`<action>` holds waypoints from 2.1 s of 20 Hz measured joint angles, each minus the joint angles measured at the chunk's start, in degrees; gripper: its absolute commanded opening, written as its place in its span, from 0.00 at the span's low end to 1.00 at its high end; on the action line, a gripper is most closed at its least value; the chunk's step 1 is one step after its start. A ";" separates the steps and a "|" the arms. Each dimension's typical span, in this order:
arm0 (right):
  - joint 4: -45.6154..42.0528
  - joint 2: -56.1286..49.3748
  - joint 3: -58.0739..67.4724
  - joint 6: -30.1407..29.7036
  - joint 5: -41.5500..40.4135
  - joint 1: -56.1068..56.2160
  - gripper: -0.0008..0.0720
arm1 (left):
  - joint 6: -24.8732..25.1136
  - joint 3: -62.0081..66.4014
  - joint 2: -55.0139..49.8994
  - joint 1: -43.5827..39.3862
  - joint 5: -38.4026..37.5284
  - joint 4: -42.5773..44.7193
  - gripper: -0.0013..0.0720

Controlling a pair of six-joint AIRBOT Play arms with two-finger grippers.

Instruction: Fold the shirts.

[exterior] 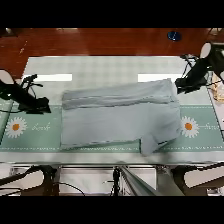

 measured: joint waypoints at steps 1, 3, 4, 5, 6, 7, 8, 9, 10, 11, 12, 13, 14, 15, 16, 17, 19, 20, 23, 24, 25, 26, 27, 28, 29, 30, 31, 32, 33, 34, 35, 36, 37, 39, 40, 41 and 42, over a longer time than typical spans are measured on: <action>0.76 0.87 -0.50 -0.04 1.92 -1.81 0.59 | 0.48 -2.03 1.95 1.92 -0.83 -0.09 0.62; 5.64 3.04 -3.06 -0.79 4.66 -6.23 0.59 | 2.89 -8.22 6.71 6.40 -1.95 -3.74 0.62; 8.74 4.42 -5.14 -1.66 5.42 -8.59 0.59 | 4.48 -11.63 9.05 8.33 -2.56 -6.58 0.62; 11.78 5.92 -7.56 -2.49 5.40 -10.84 0.59 | 6.19 -15.50 11.43 10.21 -2.58 -8.83 0.62; 14.38 7.48 -9.97 -3.32 5.11 -12.85 0.59 | 7.52 -19.04 13.49 11.61 -2.67 -11.04 0.63; 16.61 8.94 -12.41 -4.09 4.63 -14.75 0.59 | 8.70 -22.67 15.39 12.72 -2.71 -12.35 0.69; 18.84 10.40 -14.91 -4.81 3.48 -16.61 0.59 | 9.62 -25.86 16.96 13.51 -2.62 -13.77 0.77; 20.61 11.67 -17.09 -5.35 2.99 -18.27 0.59 | 10.29 -28.55 18.01 13.99 -2.58 -14.78 0.77; 22.34 12.55 -18.73 -5.86 2.32 -19.54 0.59 | 10.97 -30.82 18.88 14.43 -2.19 -15.74 0.77; 23.63 13.20 -20.00 -6.23 1.86 -20.59 0.59 | 11.52 -32.50 19.43 14.71 -1.97 -16.44 0.77; 24.87 13.75 -20.98 -6.56 1.55 -21.44 0.59 | 11.91 -33.79 19.85 14.95 -1.90 -17.05 0.77; 25.86 14.12 -21.68 -6.93 1.14 -22.08 0.59 | 12.26 -34.69 20.11 15.06 -1.64 -17.33 0.77; 26.62 14.34 -22.14 -7.17 0.98 -22.51 0.59 | 12.50 -35.36 20.37 15.19 -1.55 -17.68 0.77; 27.45 14.58 -22.49 -7.45 0.74 -22.82 0.59 | 12.72 -35.82 20.48 15.26 -1.53 -17.86 0.77; 28.30 14.67 -22.75 -7.69 0.59 -23.04 0.59 | 12.87 -36.17 20.52 15.34 -1.40 -17.99 0.77; 28.87 14.78 -22.95 -7.89 0.35 -23.21 0.59 | 12.90 -36.39 20.48 15.34 -1.38 -18.08 0.77; 29.77 14.91 -23.17 -8.17 0.17 -23.43 0.59 | 12.83 -36.72 20.11 15.34 -1.14 -18.12 0.77; 30.14 14.95 -23.28 -8.22 0.07 -23.50 0.59 | 12.33 -36.79 19.82 15.28 -1.07 -18.14 0.77; 30.64 14.99 -23.39 -8.41 0.00 -23.61 0.59 | 11.74 -36.83 18.69 15.21 -0.35 -18.38 0.77; 30.84 14.99 -23.39 -8.44 0.00 -23.61 0.59 | 11.50 -36.83 18.29 15.04 -0.04 -18.45 0.77; 30.84 14.99 -23.39 -8.46 0.00 -23.61 0.59 | 11.37 -36.83 17.90 14.75 0.02 -18.49 0.77; 30.88 14.99 -23.39 -8.48 0.02 -23.63 0.59 | 11.34 -36.83 17.42 14.27 0.02 -18.51 0.77; 30.93 14.99 -23.41 -8.50 0.07 -23.63 0.59 | 11.34 -36.83 16.83 13.68 0.15 -18.53 0.77; 30.95 14.99 -23.41 -8.52 0.15 -23.63 0.59 | 11.28 -36.83 16.15 12.90 0.22 -18.53 0.77; 30.97 14.99 -23.41 -8.55 0.22 -23.63 0.59 | 11.13 -36.79 15.39 12.07 0.35 -18.51 0.77; 30.97 14.99 -23.41 -8.55 0.24 -23.63 0.59 | 10.91 -36.68 14.51 11.10 0.31 -18.58 0.77; 30.99 14.99 -23.41 -8.55 0.37 -23.63 0.59 | 10.88 -36.54 13.62 10.12 0.28 -18.62 0.77; 31.01 14.99 -23.43 -8.55 0.48 -23.63 0.59 | 10.56 -36.37 12.85 9.29 0.26 -18.58 0.77; 31.01 15.04 -23.43 -8.55 0.48 -23.63 0.59 | 10.21 -36.24 12.11 8.59 0.44 -18.60 0.77; 31.01 15.15 -23.43 -8.55 0.59 -23.63 0.59 | 9.62 -36.09 11.43 7.93 0.81 -18.80 0.77; 30.99 15.32 -23.43 -8.55 0.61 -23.63 0.59 | 9.05 -36.02 10.86 7.39 1.07 -18.97 0.75; 30.99 15.61 -23.43 -8.55 0.59 -23.65 0.59 | 8.61 -35.93 10.34 6.88 1.22 -19.02 0.75; 30.99 15.91 -23.43 -8.55 0.59 -23.67 0.59 | 8.20 -35.91 9.92 6.56 1.22 -18.97 0.75; 30.97 16.52 -23.43 -8.55 0.39 -23.67 0.59 | 7.43 -35.89 9.40 6.12 1.22 -18.51 0.71; 30.93 16.70 -23.43 -8.55 0.35 -23.67 0.59 | 6.97 -35.87 9.22 5.99 1.27 -18.12 0.71; 30.91 16.83 -23.43 -8.55 0.28 -23.67 0.59 | 6.45 -35.82 9.11 5.88 1.27 -17.75 0.71; 30.91 16.96 -23.43 -8.52 0.28 -23.67 0.59 | 5.49 -35.82 9.03 5.81 1.22 -16.94 0.71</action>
